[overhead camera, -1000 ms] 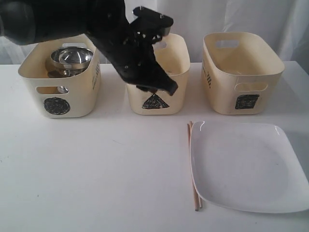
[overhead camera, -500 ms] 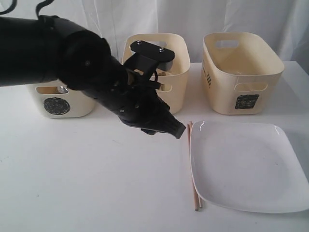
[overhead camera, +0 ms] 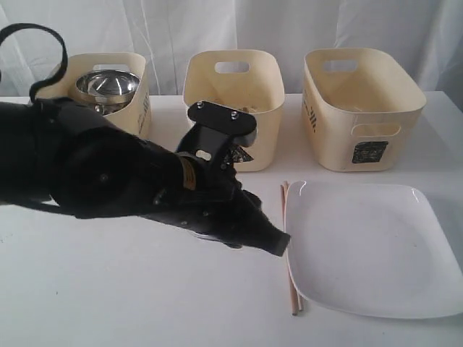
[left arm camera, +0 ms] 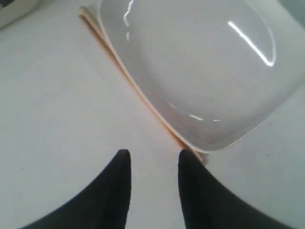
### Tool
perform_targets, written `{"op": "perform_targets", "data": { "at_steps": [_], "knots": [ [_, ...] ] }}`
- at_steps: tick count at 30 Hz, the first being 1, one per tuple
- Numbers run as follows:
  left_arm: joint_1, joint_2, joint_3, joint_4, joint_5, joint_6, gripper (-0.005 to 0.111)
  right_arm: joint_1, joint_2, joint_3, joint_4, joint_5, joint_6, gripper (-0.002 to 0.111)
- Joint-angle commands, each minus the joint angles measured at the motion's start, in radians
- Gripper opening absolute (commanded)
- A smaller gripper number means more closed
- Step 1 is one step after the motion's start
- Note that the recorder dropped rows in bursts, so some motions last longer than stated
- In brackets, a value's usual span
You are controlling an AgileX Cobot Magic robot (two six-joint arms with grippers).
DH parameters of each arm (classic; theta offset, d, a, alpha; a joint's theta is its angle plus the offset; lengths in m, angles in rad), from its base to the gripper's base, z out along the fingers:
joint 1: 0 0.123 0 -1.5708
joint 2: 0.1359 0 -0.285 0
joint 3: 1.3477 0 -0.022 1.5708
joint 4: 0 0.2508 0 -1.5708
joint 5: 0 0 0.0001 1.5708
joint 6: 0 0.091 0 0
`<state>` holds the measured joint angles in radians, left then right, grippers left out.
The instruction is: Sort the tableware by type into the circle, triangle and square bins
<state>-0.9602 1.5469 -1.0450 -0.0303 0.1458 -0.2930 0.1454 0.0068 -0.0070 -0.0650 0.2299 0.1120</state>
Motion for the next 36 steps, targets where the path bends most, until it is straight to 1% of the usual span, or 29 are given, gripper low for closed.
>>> {"op": "perform_targets", "data": {
  "at_steps": [1, 4, 8, 10, 13, 20, 25, 27, 28, 34, 36],
  "knots": [
    [-0.056, 0.015, 0.011, -0.021, -0.074, -0.047, 0.039, -0.006, -0.007, 0.007, -0.004, -0.008, -0.003, 0.0],
    [-0.079, 0.037, 0.011, -0.021, -0.081, -0.05, 0.041, -0.006, -0.007, 0.007, -0.004, -0.008, -0.003, 0.0],
    [-0.088, 0.068, 0.013, -0.037, -0.047, -0.08, 0.051, -0.006, -0.007, 0.007, -0.004, -0.008, -0.003, 0.0],
    [-0.088, 0.081, 0.018, -0.037, -0.027, -0.092, 0.054, -0.006, -0.007, 0.007, -0.004, -0.008, -0.003, 0.0],
    [-0.09, 0.092, 0.03, -0.039, -0.02, -0.124, 0.054, -0.006, -0.007, 0.007, -0.004, -0.008, -0.003, 0.0],
    [-0.133, 0.117, 0.038, -0.069, -0.041, -0.137, 0.054, -0.006, -0.007, 0.007, -0.004, -0.008, -0.003, 0.0],
    [-0.149, 0.142, 0.038, -0.087, -0.048, -0.161, 0.054, -0.006, -0.007, 0.007, -0.004, -0.008, -0.003, 0.0],
    [-0.149, 0.153, 0.038, -0.105, -0.043, -0.163, 0.05, -0.006, -0.007, 0.007, -0.004, -0.01, -0.003, 0.0],
    [-0.149, 0.158, 0.038, -0.106, -0.04, -0.163, 0.045, -0.006, -0.007, 0.007, -0.004, -0.01, -0.003, 0.0],
    [-0.149, 0.157, 0.038, -0.1, -0.046, -0.143, 0.0, -0.006, -0.007, 0.007, -0.004, -0.01, -0.003, 0.0],
    [-0.149, 0.157, 0.038, -0.1, -0.053, -0.127, 0.0, -0.006, -0.007, 0.007, -0.004, -0.01, -0.003, 0.0]
  ]
}}
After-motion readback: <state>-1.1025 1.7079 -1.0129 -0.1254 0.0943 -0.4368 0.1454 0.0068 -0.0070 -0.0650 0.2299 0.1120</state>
